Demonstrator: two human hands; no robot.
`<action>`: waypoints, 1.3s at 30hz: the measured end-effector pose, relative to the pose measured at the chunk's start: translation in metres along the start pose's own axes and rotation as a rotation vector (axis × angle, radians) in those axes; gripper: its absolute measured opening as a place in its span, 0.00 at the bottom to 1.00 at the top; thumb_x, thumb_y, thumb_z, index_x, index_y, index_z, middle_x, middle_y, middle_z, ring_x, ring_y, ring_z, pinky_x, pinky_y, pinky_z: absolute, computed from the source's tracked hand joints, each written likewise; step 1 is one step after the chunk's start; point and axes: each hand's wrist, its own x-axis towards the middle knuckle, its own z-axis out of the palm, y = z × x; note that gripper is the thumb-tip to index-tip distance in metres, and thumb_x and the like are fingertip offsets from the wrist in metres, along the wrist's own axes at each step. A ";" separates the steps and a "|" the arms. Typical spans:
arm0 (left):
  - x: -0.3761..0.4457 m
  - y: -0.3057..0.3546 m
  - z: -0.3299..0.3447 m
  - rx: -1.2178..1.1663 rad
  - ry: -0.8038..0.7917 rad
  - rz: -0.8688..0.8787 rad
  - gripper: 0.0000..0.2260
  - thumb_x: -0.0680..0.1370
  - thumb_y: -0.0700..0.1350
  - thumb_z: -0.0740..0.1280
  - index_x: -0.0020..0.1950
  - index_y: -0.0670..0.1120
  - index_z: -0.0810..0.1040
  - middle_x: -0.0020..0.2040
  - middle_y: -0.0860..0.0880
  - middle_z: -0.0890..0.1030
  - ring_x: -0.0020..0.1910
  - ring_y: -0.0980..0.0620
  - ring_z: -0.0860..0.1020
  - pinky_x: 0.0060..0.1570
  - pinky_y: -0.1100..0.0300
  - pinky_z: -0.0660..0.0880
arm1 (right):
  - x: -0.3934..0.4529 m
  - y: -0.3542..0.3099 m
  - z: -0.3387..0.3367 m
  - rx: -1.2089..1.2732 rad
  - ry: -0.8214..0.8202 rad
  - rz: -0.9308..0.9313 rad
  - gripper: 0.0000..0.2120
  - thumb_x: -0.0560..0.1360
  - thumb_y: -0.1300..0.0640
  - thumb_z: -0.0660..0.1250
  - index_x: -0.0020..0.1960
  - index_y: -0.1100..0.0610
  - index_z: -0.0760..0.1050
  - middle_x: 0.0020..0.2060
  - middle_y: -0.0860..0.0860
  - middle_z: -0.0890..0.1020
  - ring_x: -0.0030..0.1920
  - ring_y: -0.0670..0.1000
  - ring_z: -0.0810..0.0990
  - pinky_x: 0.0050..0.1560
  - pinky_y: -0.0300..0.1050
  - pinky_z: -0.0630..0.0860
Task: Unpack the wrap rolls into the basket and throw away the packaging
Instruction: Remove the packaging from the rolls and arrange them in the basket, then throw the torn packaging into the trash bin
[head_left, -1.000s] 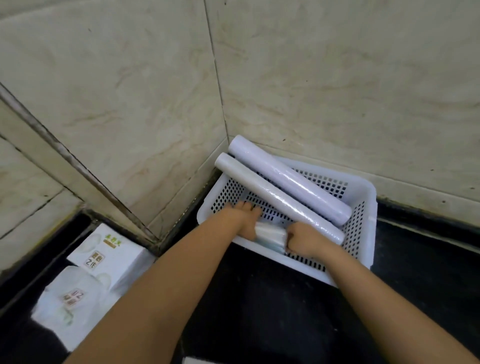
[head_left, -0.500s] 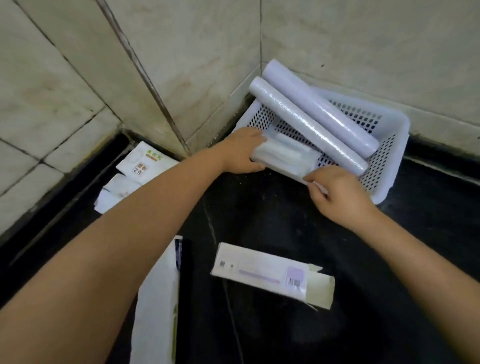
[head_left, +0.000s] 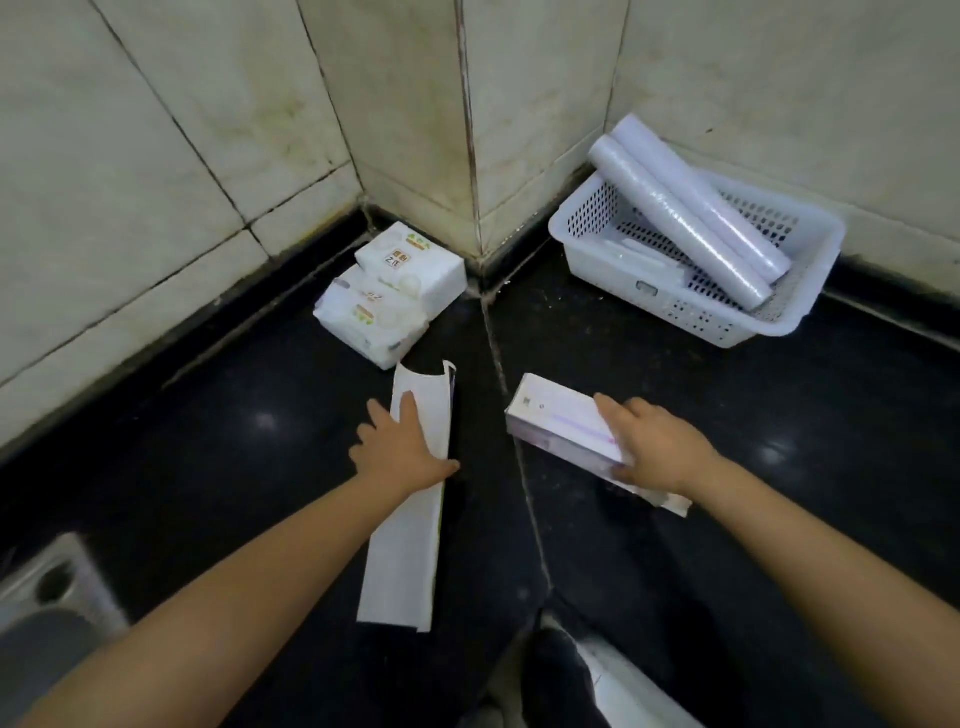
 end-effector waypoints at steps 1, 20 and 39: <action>-0.005 -0.004 0.006 -0.069 -0.009 -0.017 0.44 0.68 0.57 0.72 0.73 0.46 0.48 0.72 0.37 0.56 0.68 0.37 0.64 0.63 0.46 0.68 | -0.004 -0.004 0.003 0.029 0.032 0.046 0.42 0.70 0.49 0.68 0.73 0.53 0.46 0.63 0.58 0.68 0.61 0.59 0.71 0.55 0.51 0.73; -0.269 0.184 0.078 -0.125 -0.031 1.116 0.08 0.76 0.36 0.59 0.50 0.38 0.77 0.53 0.39 0.81 0.52 0.39 0.77 0.47 0.54 0.73 | -0.384 0.015 0.072 0.455 0.658 0.922 0.23 0.67 0.48 0.69 0.59 0.54 0.69 0.44 0.50 0.71 0.42 0.53 0.74 0.37 0.44 0.70; -0.954 0.205 0.481 0.445 -0.386 2.258 0.10 0.77 0.41 0.60 0.49 0.39 0.79 0.53 0.38 0.81 0.53 0.39 0.78 0.47 0.53 0.74 | -1.016 -0.130 0.404 0.800 0.868 2.212 0.20 0.69 0.51 0.67 0.57 0.59 0.70 0.55 0.58 0.76 0.55 0.58 0.74 0.47 0.46 0.71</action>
